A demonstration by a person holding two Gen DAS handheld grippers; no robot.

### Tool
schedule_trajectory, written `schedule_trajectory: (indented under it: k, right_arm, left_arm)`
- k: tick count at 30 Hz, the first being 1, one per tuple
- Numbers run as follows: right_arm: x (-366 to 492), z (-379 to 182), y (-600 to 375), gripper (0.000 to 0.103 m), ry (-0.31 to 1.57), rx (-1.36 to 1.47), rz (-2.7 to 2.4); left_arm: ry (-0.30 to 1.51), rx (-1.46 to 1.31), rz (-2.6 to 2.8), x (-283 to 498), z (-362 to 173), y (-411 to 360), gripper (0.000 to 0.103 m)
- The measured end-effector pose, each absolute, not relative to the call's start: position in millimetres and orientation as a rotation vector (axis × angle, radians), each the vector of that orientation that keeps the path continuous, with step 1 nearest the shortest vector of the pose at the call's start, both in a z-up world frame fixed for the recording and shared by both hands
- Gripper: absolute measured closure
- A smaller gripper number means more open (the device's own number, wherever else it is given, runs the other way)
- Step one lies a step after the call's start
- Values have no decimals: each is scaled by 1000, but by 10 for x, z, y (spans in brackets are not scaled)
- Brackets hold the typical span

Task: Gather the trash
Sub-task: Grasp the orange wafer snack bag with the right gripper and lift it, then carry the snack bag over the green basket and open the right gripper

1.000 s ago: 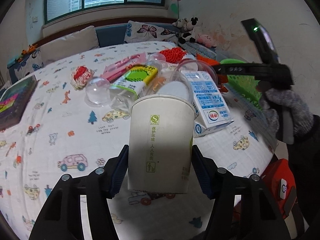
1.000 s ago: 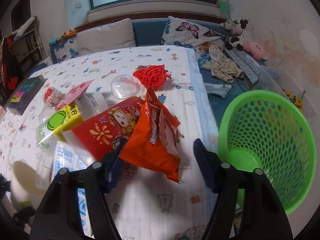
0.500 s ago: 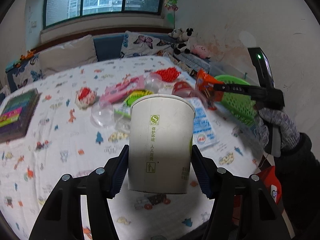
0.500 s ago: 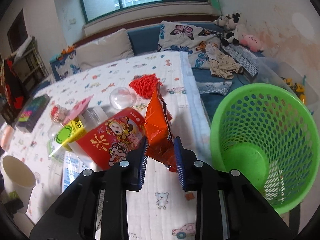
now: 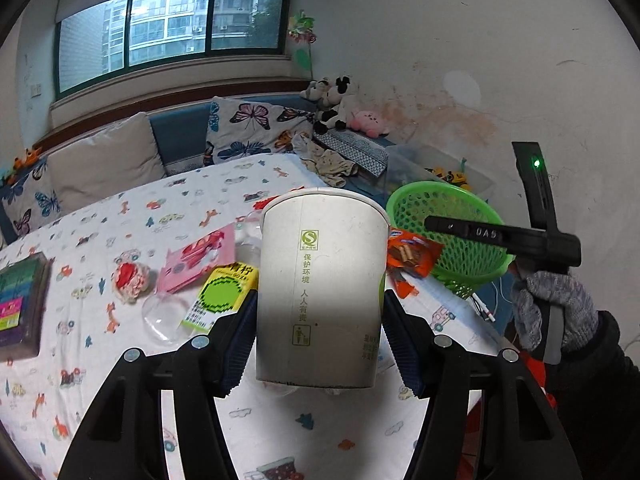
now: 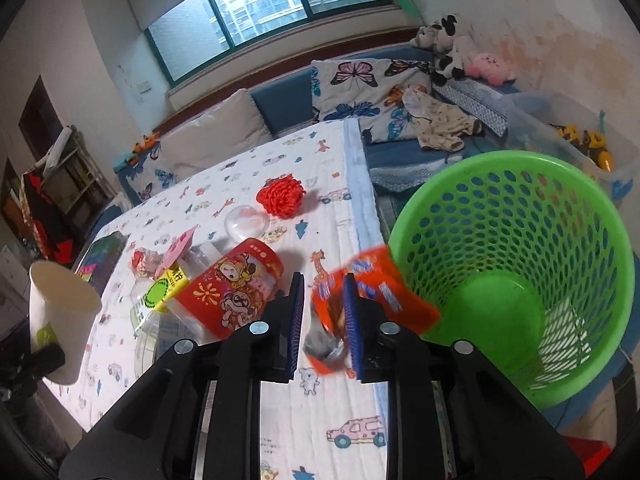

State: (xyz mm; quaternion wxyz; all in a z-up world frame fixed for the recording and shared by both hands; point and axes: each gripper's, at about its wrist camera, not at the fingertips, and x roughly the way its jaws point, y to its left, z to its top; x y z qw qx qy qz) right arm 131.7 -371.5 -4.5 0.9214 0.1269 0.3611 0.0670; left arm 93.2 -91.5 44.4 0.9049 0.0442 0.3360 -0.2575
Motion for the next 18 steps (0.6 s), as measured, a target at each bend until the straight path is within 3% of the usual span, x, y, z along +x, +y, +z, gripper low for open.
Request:
schedule_trajectory:
  k: [4,6,8,12,18]
  right_arm:
    - [1366,-113,-3721,41,749,235,118]
    - [1411,-150,-3669,38,760,185,118]
    - [1460,-200,-3625,26,774,135,113]
    - [1597,-328,-3509,17,817,27,126]
    - [1827,-531,-3412,13,882,-106,139]
  left_arm:
    - [706,97,-531,961,420,-945,44]
    - [714,96,-526,972,398,-937,44]
    - [729,89,-519,996,363,-919,44]
    - [743,81,-515,1016,327,-904,44]
    - [752,77,-510,1081,301,-881,44]
